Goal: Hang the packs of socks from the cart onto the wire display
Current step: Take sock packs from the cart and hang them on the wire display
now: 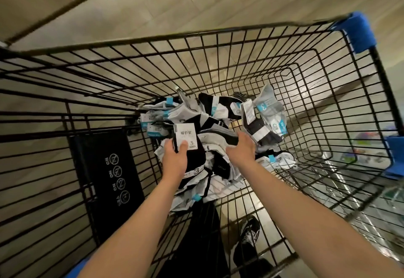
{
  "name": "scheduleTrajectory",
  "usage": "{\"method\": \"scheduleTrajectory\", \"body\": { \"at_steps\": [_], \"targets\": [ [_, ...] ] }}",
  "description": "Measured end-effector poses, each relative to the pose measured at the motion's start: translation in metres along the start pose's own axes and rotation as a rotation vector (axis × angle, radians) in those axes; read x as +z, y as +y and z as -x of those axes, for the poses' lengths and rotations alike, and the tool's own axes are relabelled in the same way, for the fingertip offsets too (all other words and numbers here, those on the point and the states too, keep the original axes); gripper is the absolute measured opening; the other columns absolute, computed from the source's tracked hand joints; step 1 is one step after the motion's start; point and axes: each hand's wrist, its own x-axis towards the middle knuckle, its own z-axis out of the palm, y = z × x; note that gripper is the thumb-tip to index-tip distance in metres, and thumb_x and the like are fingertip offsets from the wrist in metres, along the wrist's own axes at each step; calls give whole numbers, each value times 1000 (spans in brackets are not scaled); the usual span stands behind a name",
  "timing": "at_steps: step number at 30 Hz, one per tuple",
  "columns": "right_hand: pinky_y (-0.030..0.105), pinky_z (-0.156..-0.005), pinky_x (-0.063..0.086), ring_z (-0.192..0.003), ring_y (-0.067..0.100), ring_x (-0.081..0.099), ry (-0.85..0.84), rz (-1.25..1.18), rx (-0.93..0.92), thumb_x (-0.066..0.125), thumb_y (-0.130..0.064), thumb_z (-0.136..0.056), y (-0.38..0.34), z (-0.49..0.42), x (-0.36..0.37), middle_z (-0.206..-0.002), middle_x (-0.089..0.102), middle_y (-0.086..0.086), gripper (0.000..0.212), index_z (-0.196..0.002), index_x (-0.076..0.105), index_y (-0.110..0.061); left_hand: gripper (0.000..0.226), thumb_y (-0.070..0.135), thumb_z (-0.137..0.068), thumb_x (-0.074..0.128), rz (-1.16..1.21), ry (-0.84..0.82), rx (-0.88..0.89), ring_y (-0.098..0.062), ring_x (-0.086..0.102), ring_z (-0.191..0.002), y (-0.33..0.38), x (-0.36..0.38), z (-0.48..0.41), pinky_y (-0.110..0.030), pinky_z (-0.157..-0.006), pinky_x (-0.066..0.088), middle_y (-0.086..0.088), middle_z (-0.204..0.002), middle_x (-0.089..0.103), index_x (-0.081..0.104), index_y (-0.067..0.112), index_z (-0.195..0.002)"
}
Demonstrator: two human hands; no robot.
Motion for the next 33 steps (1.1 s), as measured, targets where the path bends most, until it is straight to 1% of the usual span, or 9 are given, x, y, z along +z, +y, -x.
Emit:
{"method": "scheduleTrajectory", "body": {
  "at_steps": [4, 9, 11, 14, 17, 20, 24, 29, 33],
  "targets": [
    [55, -120, 19, -153, 34, 5, -116, 79, 4, 68, -27, -92, 12, -4, 0, -166, 13, 6, 88, -159, 12, -36, 32, 31, -102, 54, -26, -62, -20, -14, 58, -111, -5, 8, 4, -26, -92, 41, 8, -118, 62, 53, 19, -132],
    [42, -108, 37, -136, 36, 42, -72, 100, -62, 63, -24, -92, 17, 2, 8, -150, 47, 9, 64, -151, 38, -27, 34, 28, -102, 55, -30, -109, -12, -14, 61, -111, -10, 13, 9, -29, -96, 47, 6, -119, 65, 54, 20, -135],
    [31, -92, 46, -111, 26, 58, -25, -16, -65, 62, -21, -94, 16, 7, 1, -140, 54, 9, 51, -143, 50, -23, 34, 28, -102, 55, -29, -108, -8, -13, 61, -112, -10, 14, 11, -28, -95, 46, 6, -120, 65, 54, 20, -134],
    [8, -52, 43, -72, 5, 55, 126, -233, -65, 62, -15, -96, 16, 4, -20, -126, 58, 9, 35, -131, 61, -19, 32, 28, -102, 54, -20, -96, -24, -12, 59, -110, -4, 16, 15, -25, -91, 43, 7, -120, 64, 54, 19, -133],
    [29, -76, 58, -99, 26, 65, 239, -292, -56, 63, -16, -92, 10, 2, -43, -121, 62, 12, 34, -126, 62, -21, 30, 30, -102, 54, -3, -46, -37, -15, 61, -109, 1, 16, 17, -26, -88, 43, 5, -119, 64, 55, 17, -129],
    [44, -104, 46, -126, 35, 49, 239, -112, -17, 62, -15, -87, 10, 3, -51, -135, 51, 12, 50, -135, 56, -24, 30, 31, -102, 53, 35, 39, -39, -19, 62, -110, 1, 13, 17, -29, -88, 43, 4, -119, 65, 53, 19, -130],
    [33, -103, 29, -129, 29, 32, 328, -27, -153, 63, -14, -90, -2, 26, -31, -138, 38, 8, 46, -134, 55, -27, 36, 28, -102, 54, 61, 70, -48, -15, 60, -110, -7, 3, 22, -28, -90, 42, 8, -118, 62, 50, 24, -137],
    [37, -104, 42, -126, 26, 50, -157, 41, -214, 77, -27, -84, -11, 35, 28, -138, 52, 7, 57, -135, 52, -24, 44, 30, -102, 53, -6, 64, -75, -12, 56, -113, -31, -11, 21, -29, -95, 41, 8, -124, 59, 45, 23, -144],
    [46, -111, 38, -133, 31, 45, -58, 256, -217, 71, -24, -88, -5, 30, 53, -146, 50, 2, 64, -146, 43, -31, 45, 31, -102, 53, -36, -8, -54, -15, 56, -120, -47, -11, 19, -32, -102, 44, 6, -133, 60, 44, 24, -145]
  ]
}}
